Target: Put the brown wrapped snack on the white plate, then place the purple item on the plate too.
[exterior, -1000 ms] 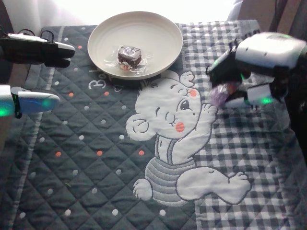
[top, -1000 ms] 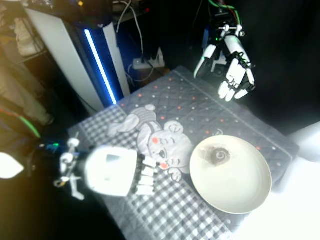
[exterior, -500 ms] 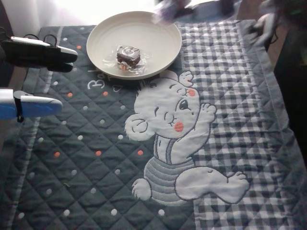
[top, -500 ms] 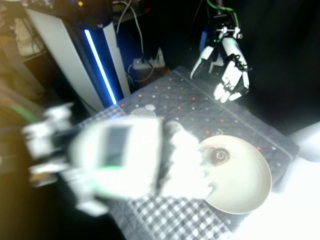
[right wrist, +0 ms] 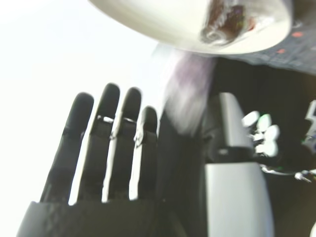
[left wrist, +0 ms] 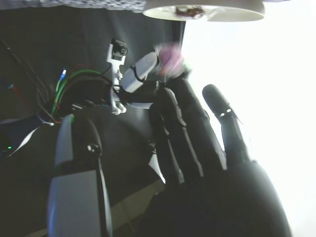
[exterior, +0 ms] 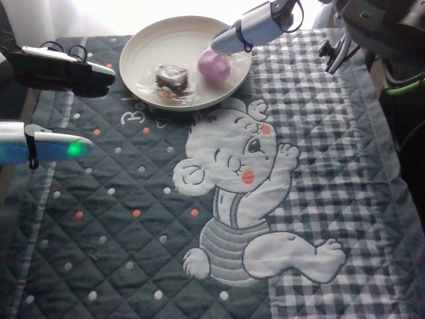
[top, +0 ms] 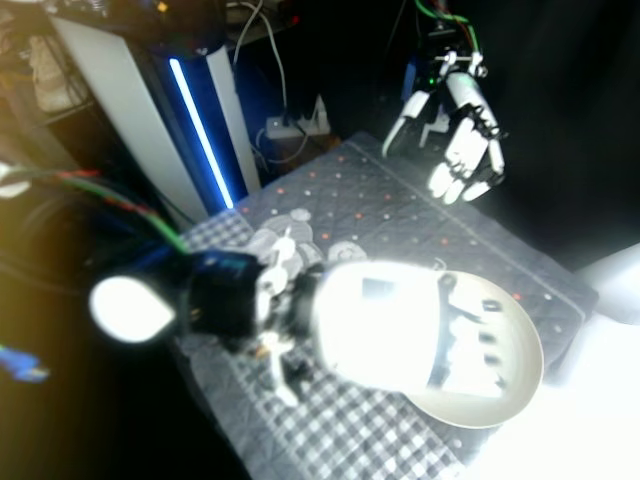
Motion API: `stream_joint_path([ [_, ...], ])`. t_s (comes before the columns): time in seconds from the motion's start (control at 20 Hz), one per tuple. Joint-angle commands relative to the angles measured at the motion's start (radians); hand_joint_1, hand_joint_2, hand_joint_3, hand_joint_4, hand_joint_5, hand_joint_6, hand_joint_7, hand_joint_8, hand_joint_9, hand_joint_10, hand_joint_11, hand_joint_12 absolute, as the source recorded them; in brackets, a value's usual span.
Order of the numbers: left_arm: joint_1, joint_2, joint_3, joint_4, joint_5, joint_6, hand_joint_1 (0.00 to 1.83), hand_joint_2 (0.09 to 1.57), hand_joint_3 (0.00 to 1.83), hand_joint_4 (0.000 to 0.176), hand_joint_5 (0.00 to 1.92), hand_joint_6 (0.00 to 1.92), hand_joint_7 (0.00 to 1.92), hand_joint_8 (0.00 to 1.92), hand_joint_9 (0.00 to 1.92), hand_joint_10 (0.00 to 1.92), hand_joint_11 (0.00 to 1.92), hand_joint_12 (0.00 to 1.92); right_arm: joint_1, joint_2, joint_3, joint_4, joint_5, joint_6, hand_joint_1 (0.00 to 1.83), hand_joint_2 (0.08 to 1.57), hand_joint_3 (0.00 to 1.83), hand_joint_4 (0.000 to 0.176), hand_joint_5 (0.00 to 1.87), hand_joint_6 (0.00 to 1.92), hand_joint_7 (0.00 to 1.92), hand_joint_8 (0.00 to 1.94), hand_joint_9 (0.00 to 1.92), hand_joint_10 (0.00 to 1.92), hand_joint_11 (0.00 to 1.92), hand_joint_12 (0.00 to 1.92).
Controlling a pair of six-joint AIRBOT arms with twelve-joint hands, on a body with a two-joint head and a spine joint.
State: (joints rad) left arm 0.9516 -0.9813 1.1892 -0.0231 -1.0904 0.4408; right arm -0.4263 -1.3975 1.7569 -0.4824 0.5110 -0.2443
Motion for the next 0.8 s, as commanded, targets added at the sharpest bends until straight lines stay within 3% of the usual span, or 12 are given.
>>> stream_joint_path([
  [0.0, -0.013, -0.003, 0.0, -0.027, -0.128, -0.016, 0.92, 0.91, 0.0, 0.0, 0.77, 0.0, 0.88, 0.0, 0.8, 0.02, 0.12, 1.29, 0.017, 0.002, 0.003, 0.047, 0.098, 0.002, 0.73, 0.84, 0.0, 0.16, 0.06, 0.0, 0.15, 0.0, 0.16, 0.05, 0.01, 0.58],
  [0.05, -0.008, -0.003, 0.0, -0.028, -0.133, -0.028, 0.92, 0.91, 0.0, 0.0, 0.78, 0.0, 0.88, 0.0, 0.8, 0.02, 0.12, 1.3, 0.017, 0.016, -0.001, 0.073, 0.103, 0.003, 0.68, 0.84, 0.0, 0.172, 0.01, 0.0, 0.08, 0.01, 0.07, 0.02, 0.0, 0.11],
  [0.1, -0.005, -0.002, 0.0, -0.029, -0.14, -0.032, 0.91, 0.92, 0.0, 0.0, 0.78, 0.0, 0.87, 0.0, 0.8, 0.02, 0.13, 1.28, 0.017, 0.025, -0.01, 0.081, 0.112, 0.006, 0.65, 0.83, 0.0, 0.164, 0.0, 0.0, 0.07, 0.0, 0.03, 0.01, 0.0, 0.02],
  [0.2, 0.002, 0.011, -0.016, -0.038, -0.19, -0.037, 0.91, 0.92, 0.0, 0.0, 0.77, 0.0, 0.85, 0.0, 0.78, 0.01, 0.14, 1.28, 0.014, 0.116, -0.098, 0.122, 0.208, 0.008, 0.65, 0.84, 0.0, 0.164, 0.0, 0.0, 0.06, 0.0, 0.0, 0.0, 0.0, 0.0],
  [0.25, 0.009, 0.021, -0.025, -0.046, -0.222, -0.037, 0.89, 0.92, 0.0, 0.0, 0.76, 0.0, 0.86, 0.0, 0.78, 0.01, 0.15, 1.28, -0.012, 0.159, -0.143, 0.154, 0.266, 0.008, 0.67, 0.83, 0.0, 0.174, 0.01, 0.0, 0.05, 0.0, 0.01, 0.0, 0.02, 0.01],
  [0.4, 0.043, 0.056, -0.063, -0.071, -0.33, -0.026, 0.9, 0.96, 0.0, 0.0, 0.71, 0.0, 0.81, 0.0, 0.81, 0.02, 0.28, 1.19, -0.162, 0.298, -0.277, 0.325, 0.547, 0.001, 0.73, 0.77, 0.0, 0.176, 0.04, 0.01, 0.06, 0.0, 0.03, 0.01, 0.01, 0.0],
  [0.5, 0.073, 0.066, -0.083, -0.09, -0.387, -0.025, 0.93, 0.98, 0.0, 0.0, 0.71, 0.0, 0.75, 0.0, 0.77, 0.01, 0.26, 1.23, -0.247, 0.338, -0.337, 0.42, 0.708, -0.004, 0.72, 0.75, 0.0, 0.176, 0.04, 0.0, 0.14, 0.01, 0.09, 0.01, 0.03, 0.02],
  [0.6, 0.103, 0.069, -0.098, -0.118, -0.468, -0.029, 0.86, 1.04, 0.01, 0.0, 0.55, 0.0, 0.59, 0.0, 0.59, 0.0, 0.03, 1.35, -0.325, 0.363, -0.398, 0.492, 0.865, -0.004, 0.9, 0.8, 0.0, 0.176, 0.08, 0.0, 0.16, 0.0, 0.13, 0.01, 0.05, 0.03],
  [0.65, 0.122, 0.07, -0.107, -0.137, -0.527, -0.034, 0.79, 1.04, 0.01, 0.0, 0.47, 0.0, 0.55, 0.0, 0.56, 0.0, 0.02, 1.31, -0.385, 0.371, -0.429, 0.537, 0.961, -0.004, 0.93, 0.79, 0.0, 0.176, 0.11, 0.0, 0.21, 0.0, 0.19, 0.01, 0.11, 0.05],
  [0.7, 0.133, 0.071, -0.117, -0.149, -0.581, -0.039, 0.71, 1.06, 0.01, 0.0, 0.39, 0.0, 0.58, 0.01, 0.61, 0.02, 0.08, 1.27, -0.413, 0.372, -0.454, 0.555, 1.032, -0.004, 0.84, 0.73, 0.0, 0.176, 0.16, 0.01, 0.27, 0.01, 0.27, 0.01, 0.17, 0.07],
  [0.75, 0.139, 0.071, -0.123, -0.154, -0.617, -0.047, 0.55, 1.08, 0.01, 0.0, 0.32, 0.0, 0.58, 0.01, 0.65, 0.03, 0.1, 1.26, -0.417, 0.372, -0.464, 0.555, 1.065, -0.004, 0.77, 0.74, 0.01, 0.156, 0.17, 0.0, 0.3, 0.01, 0.29, 0.01, 0.19, 0.08],
])
